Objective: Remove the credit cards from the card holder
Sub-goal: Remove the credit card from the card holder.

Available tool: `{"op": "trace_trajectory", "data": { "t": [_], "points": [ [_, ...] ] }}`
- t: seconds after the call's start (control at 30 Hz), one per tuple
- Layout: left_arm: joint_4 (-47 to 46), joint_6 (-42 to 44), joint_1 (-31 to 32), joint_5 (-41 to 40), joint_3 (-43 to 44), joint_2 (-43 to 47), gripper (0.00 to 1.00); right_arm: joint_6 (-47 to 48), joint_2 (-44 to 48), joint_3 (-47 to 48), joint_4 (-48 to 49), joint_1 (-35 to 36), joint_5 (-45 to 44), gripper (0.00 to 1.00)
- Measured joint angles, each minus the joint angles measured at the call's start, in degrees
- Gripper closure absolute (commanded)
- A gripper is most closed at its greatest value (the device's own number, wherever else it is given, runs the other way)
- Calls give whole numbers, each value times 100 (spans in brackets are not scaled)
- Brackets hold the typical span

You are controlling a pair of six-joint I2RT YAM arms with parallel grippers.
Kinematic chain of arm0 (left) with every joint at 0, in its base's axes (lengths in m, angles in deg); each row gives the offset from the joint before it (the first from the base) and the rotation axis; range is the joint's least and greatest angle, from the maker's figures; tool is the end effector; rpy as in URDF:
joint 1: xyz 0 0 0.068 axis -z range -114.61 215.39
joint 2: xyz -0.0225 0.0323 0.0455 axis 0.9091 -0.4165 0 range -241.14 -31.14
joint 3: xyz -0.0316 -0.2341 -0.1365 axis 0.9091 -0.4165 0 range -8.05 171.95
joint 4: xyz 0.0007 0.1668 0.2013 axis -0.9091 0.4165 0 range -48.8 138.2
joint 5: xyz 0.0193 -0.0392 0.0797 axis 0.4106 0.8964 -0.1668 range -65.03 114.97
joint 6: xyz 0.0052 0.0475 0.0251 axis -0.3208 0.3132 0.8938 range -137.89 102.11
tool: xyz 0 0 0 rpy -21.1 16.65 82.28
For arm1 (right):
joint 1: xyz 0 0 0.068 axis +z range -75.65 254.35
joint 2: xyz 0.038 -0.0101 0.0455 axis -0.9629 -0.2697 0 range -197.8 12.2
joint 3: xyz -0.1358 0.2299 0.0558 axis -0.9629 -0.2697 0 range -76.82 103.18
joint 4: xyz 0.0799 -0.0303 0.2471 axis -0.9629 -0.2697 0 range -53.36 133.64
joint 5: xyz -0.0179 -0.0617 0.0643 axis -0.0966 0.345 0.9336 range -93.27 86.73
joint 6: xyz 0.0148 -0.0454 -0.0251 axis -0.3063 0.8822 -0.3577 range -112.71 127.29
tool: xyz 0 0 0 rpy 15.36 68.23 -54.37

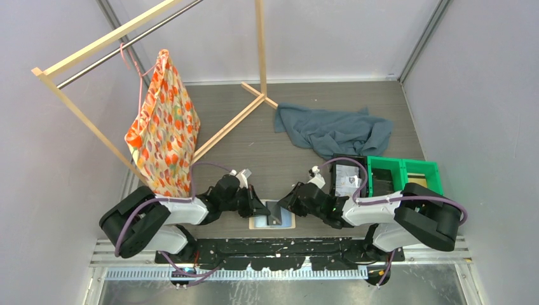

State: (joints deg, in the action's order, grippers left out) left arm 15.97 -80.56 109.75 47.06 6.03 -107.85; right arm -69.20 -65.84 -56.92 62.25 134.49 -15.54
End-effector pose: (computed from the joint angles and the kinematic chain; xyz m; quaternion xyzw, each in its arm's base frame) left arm 0.1410 -0.1565 0.1155 -0.0562 0.8821 -0.4518 0.1205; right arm 0.1209 0.1953 0.1261 0.1730 0.8837 0.3583 0.2465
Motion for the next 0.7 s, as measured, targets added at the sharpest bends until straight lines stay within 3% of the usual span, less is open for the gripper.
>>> {"op": "trace_trajectory", "data": {
  "t": [0.2,0.7],
  "points": [
    [-302,-59,-28,74,-66,-278,84,4,92,-7,-122,0,-9,72],
    [-824,-588,-39,-48,-529,-55,83,-7,203,-55,-232,0,-26,72]
  ]
}}
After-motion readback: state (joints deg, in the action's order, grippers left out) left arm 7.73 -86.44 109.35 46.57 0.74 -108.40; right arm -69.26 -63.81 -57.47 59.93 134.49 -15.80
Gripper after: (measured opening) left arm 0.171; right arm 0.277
